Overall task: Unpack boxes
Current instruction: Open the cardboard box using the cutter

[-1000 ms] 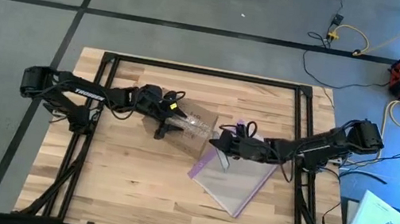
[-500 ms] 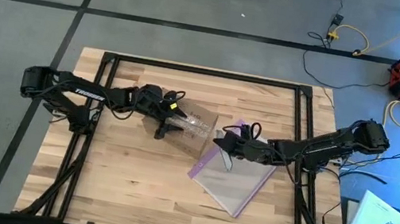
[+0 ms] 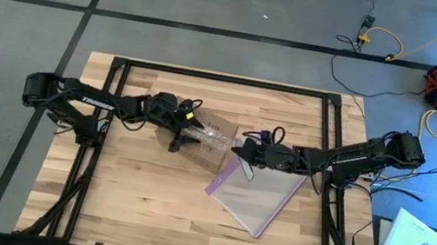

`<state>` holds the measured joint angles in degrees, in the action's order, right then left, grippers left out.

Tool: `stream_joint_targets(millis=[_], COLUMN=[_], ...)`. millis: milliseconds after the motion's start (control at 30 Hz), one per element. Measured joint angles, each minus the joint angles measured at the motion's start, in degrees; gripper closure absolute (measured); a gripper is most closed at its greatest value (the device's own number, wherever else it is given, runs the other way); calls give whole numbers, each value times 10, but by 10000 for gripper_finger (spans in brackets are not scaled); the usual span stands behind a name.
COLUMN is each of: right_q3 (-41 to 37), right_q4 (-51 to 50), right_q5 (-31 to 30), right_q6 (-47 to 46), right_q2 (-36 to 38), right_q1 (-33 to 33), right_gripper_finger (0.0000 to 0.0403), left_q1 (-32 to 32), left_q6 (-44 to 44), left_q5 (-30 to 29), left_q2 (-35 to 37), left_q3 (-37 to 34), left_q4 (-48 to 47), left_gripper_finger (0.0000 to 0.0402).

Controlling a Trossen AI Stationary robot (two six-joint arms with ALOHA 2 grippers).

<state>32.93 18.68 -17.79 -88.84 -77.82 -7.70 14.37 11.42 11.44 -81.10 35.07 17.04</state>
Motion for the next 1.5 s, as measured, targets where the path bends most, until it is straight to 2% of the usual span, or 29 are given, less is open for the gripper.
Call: stream_joint_targets(millis=[667,1500], right_q3=[0,0], right_q4=[-9,-9], right_q5=[35,50], right_q6=[2,-11], right_q2=[0,0], right_q1=[22,29], right_gripper_finger=[352,352], left_q1=[0,0], left_q6=[6,7], left_q5=[0,0], left_q2=[0,0], left_q3=[0,0], left_q4=[0,1], left_gripper_finger=[163,163])
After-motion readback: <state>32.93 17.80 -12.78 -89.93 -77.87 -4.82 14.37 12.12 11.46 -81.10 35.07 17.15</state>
